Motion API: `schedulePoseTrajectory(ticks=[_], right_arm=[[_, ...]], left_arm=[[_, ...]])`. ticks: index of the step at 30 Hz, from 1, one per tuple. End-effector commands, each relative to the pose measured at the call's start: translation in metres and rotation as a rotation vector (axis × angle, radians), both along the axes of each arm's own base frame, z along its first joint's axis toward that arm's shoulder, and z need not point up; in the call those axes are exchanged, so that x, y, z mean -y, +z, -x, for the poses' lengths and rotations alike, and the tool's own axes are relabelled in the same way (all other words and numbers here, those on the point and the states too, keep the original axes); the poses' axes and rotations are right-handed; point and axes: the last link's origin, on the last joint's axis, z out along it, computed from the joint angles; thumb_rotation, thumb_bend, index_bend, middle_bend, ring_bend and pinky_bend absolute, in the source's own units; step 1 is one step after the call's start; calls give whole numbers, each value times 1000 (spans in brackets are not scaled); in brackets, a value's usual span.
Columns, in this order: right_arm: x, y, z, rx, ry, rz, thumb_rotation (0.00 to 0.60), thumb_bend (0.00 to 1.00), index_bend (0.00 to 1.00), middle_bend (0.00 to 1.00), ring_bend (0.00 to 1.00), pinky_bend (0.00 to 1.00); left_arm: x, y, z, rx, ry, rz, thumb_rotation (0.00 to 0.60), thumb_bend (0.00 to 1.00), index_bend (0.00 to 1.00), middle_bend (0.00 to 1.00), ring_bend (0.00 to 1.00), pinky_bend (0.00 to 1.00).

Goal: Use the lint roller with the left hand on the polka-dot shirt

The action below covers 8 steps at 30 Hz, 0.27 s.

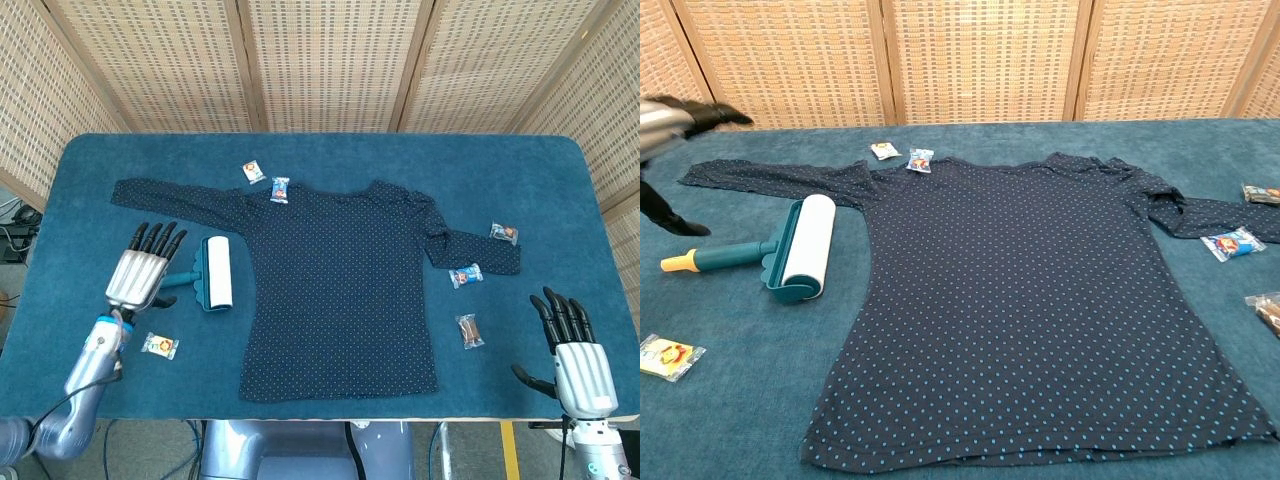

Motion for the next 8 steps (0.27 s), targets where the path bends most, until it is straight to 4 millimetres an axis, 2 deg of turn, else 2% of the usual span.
schedulePoseTrajectory(ticks=[1,8], right_arm=[[1,1,1,3,-6,3,600,34,0,0,0,0],[1,6,1,3,-7,27,600,34,0,0,0,0]], left_arm=[[49,10,9,184,-25,-75,600,127,0,0,0,0],[87,16,27,236,-28,-114,600,119,0,0,0,0]])
